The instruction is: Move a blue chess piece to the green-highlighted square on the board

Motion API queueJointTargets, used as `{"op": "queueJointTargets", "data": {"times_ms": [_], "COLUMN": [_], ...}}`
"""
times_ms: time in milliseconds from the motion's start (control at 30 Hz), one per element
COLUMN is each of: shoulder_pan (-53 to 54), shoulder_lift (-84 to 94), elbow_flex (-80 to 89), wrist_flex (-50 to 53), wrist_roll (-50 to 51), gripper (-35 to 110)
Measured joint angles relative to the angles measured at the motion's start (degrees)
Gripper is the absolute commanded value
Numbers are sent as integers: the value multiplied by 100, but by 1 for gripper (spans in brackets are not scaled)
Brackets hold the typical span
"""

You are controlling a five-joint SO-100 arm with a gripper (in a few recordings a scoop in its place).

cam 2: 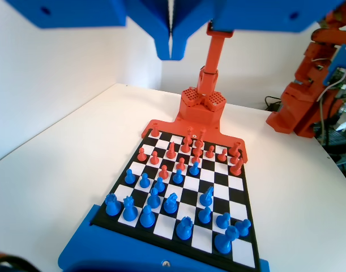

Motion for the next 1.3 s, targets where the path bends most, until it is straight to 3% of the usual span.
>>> {"op": "queueJointTargets", "data": {"times_ms": [567,1300], "shoulder_pan": [765,949], "shoulder_lift": [167,378], "elbow_flex": [0,88], "wrist_flex": [-79,-79], "wrist_roll": [-35,18], "gripper": [2,2]}}
